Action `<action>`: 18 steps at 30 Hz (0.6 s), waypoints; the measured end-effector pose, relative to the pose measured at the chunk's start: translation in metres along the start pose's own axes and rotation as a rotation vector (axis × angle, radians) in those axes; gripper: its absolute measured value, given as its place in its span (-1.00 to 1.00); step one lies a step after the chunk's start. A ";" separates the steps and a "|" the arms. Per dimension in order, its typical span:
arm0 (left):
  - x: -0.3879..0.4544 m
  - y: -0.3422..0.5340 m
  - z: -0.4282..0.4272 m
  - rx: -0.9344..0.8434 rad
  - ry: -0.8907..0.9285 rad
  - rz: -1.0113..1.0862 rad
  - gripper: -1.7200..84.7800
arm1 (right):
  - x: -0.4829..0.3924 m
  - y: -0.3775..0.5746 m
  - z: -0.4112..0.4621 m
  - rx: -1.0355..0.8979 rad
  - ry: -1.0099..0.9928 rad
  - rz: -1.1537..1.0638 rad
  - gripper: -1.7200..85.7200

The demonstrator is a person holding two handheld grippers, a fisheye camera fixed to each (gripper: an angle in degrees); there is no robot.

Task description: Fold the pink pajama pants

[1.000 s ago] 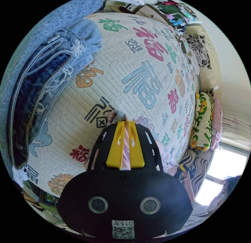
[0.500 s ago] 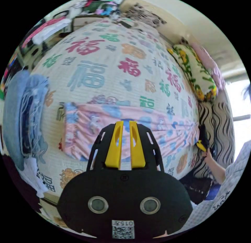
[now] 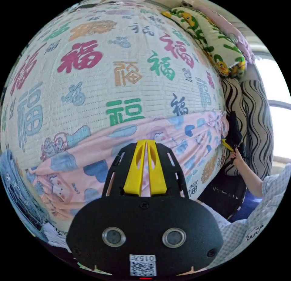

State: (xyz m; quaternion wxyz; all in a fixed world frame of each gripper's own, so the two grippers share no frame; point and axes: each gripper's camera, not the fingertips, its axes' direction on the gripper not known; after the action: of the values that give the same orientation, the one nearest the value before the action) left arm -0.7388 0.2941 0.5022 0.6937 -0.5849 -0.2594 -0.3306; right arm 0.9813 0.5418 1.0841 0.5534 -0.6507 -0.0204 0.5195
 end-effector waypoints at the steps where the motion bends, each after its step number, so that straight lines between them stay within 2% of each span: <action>1: 0.039 -0.016 -0.017 0.012 0.027 0.102 -0.88 | 0.002 0.003 0.002 -0.003 -0.028 0.007 -0.85; 4: 0.152 -0.071 -0.033 0.007 0.053 0.351 -0.80 | 0.006 0.008 0.010 0.001 -0.093 0.018 -0.77; 8: 0.311 -0.167 -0.001 -0.050 0.129 0.626 -0.76 | 0.008 0.007 0.030 0.027 -0.189 0.032 -0.78; 12: 0.428 -0.235 0.037 -0.159 0.186 0.680 -0.75 | 0.009 0.003 0.048 0.042 -0.251 0.080 -0.85; 15: 0.513 -0.265 0.055 -0.197 0.053 0.763 -0.74 | 0.006 0.003 0.059 0.054 -0.274 0.057 -0.90; 17: 0.561 -0.284 0.068 -0.162 -0.142 0.795 -0.76 | 0.008 0.005 0.066 0.046 -0.285 0.059 -0.93; 18: 0.569 -0.290 0.073 -0.180 -0.183 0.790 -0.77 | 0.008 0.005 0.067 0.045 -0.290 0.058 -0.94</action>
State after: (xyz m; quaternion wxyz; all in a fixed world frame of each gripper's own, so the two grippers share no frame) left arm -0.5896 0.2496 1.1255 0.6876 -0.7246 -0.0456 -0.0071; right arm 0.9351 0.5915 1.0851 0.5439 -0.5564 -0.0697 0.6243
